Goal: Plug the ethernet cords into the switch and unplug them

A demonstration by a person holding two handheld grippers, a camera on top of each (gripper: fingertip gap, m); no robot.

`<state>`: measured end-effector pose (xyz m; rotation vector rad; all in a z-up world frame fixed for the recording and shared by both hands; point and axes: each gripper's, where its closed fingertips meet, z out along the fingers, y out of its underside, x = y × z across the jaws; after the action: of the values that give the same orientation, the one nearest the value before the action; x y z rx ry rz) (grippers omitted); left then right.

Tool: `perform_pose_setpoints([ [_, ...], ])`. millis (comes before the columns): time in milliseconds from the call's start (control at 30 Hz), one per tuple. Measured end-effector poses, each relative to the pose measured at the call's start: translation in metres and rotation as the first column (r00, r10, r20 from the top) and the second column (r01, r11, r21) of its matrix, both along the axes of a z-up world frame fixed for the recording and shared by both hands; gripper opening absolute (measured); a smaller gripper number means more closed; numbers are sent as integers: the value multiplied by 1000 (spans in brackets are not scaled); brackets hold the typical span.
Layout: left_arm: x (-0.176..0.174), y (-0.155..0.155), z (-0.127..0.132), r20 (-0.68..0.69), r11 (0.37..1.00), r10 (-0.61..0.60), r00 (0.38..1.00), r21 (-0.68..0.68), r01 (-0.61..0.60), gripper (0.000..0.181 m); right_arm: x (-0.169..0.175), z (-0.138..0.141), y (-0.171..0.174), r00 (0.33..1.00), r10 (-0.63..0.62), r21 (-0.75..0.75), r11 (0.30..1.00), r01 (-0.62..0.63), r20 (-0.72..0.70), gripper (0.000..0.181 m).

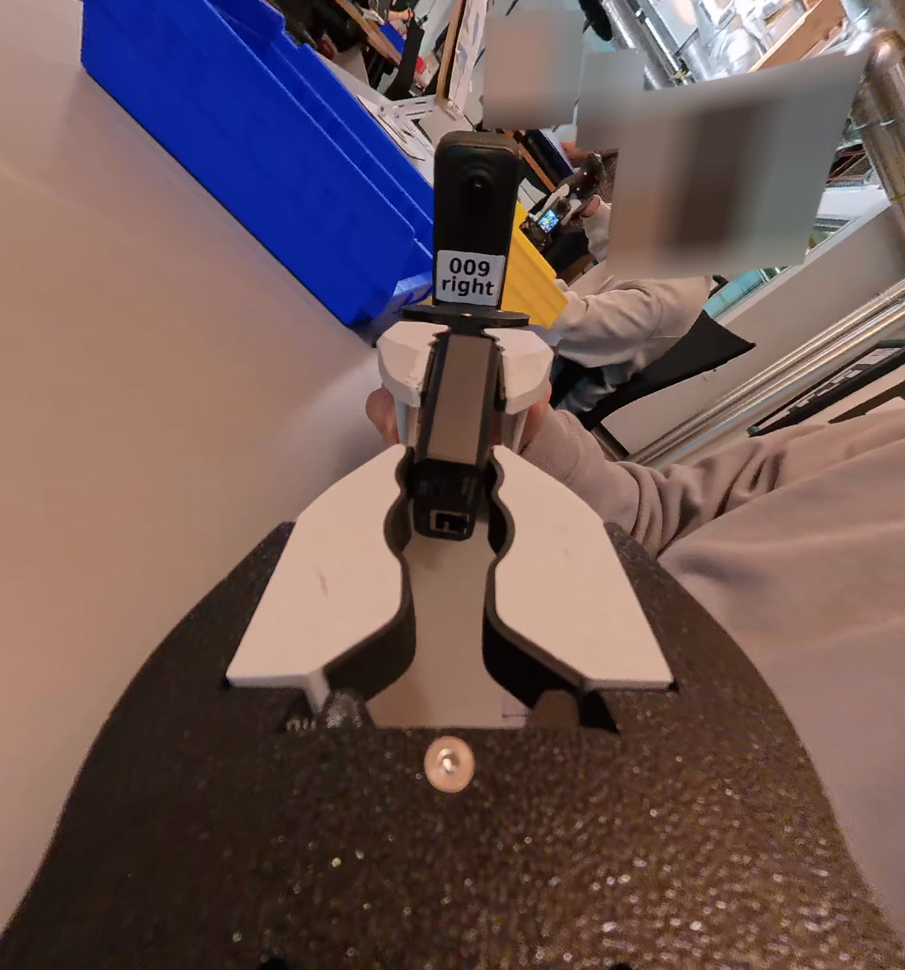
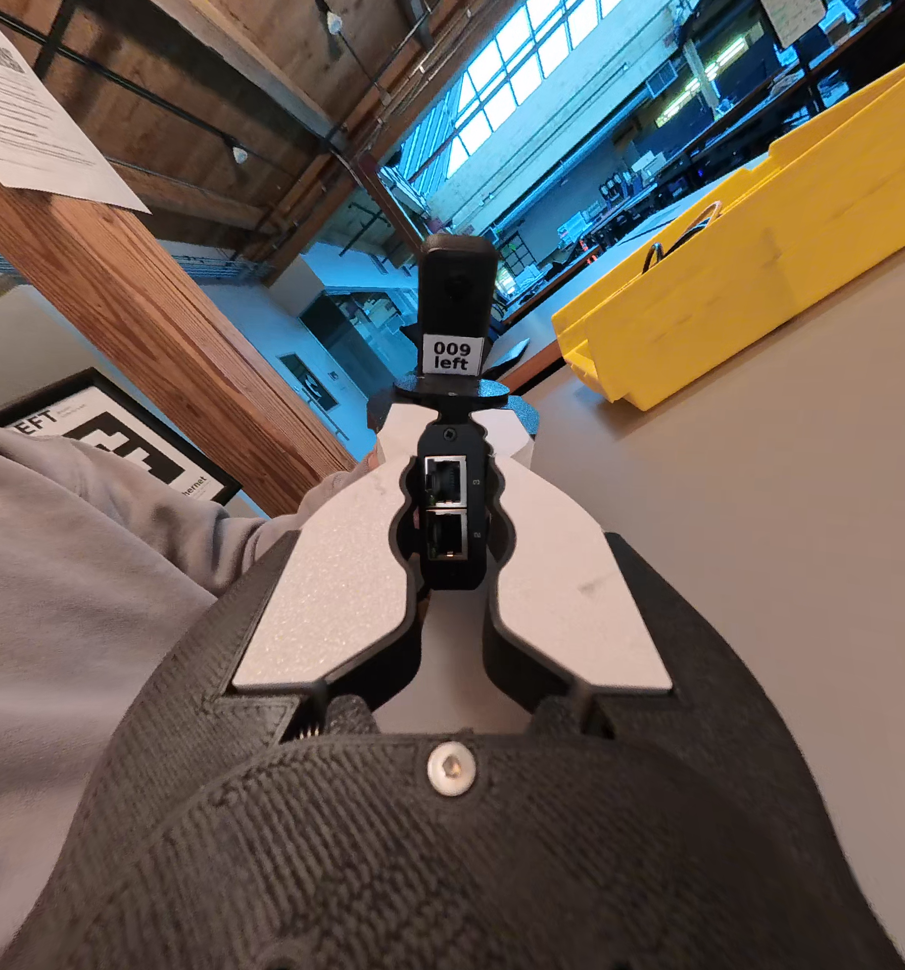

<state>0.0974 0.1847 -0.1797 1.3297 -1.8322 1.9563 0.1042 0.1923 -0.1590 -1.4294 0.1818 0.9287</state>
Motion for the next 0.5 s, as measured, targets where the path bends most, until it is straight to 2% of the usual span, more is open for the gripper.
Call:
perform_pose_setpoints([
  [100, -2, -5, 0, -17, 1000, -24, 1000, -18, 23, 24, 1, 2, -3, 1000, -5, 26, 1000, 4, 20, 23],
  [167, -3, -6, -2, -88, 998, -47, 995, -46, 43, 23, 3, -2, -5, 992, -42, 33, 999, 38, 119, 26],
  [233, -4, -5, 1, -153, 991, -87, 984, -114, 70, 23, 4, -6, -6, 951, -110, 42, 994, 102, 290, 59],
  [300, -7, -2, 0, -226, 982, -145, 963, -149, 113, 23, 0, -16, -7, 826, -143, 45, 989, 141, 545, 86],
  [367, -8, 0, -1, -284, 979, -182, 941, -146, 145, 23, -8, -24, -8, 636, -152, 76, 986, 146, 757, 103],
  [433, -12, -3, -1, -324, 968, -246, 914, -127, 215, 23, -12, -29, -5, 484, -158, 93, 983, 155, 860, 113],
  [500, -11, -7, -1, -349, 963, -268, 898, -88, 254, 23, -16, -34, -2, 416, -134, 75, 985, 154, 899, 119],
])
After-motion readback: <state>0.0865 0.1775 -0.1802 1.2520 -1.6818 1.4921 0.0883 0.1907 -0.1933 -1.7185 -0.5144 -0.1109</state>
